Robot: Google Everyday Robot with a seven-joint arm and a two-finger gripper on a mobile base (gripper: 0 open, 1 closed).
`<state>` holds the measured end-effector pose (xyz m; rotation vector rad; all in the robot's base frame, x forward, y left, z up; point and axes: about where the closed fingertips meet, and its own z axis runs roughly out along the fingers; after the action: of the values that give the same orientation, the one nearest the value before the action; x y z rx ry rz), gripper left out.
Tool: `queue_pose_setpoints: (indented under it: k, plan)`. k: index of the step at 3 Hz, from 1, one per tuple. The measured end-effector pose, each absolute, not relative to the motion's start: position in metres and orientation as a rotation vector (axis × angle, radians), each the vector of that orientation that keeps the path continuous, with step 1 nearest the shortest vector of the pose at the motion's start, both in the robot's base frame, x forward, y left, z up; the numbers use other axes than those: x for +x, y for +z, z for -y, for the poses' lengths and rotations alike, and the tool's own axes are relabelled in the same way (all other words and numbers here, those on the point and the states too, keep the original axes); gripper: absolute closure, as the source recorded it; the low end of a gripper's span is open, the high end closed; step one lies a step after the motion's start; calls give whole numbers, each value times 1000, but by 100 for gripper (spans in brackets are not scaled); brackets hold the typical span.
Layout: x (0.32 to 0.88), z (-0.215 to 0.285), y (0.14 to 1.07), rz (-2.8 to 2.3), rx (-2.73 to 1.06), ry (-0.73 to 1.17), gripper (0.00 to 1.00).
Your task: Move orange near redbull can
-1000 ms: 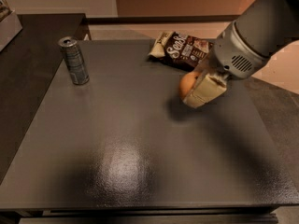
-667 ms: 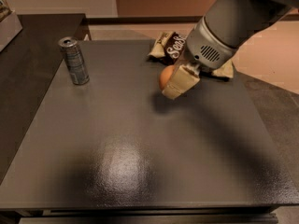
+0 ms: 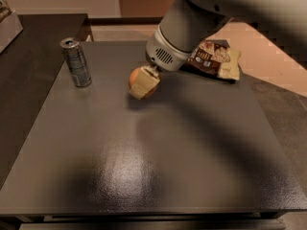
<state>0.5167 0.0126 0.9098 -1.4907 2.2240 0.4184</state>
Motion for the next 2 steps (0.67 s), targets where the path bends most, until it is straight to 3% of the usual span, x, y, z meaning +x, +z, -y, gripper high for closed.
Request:
queue_pose_setpoints:
  k: [2]
  plan:
    - [544,-86,891,-2179,-1451,438,100]
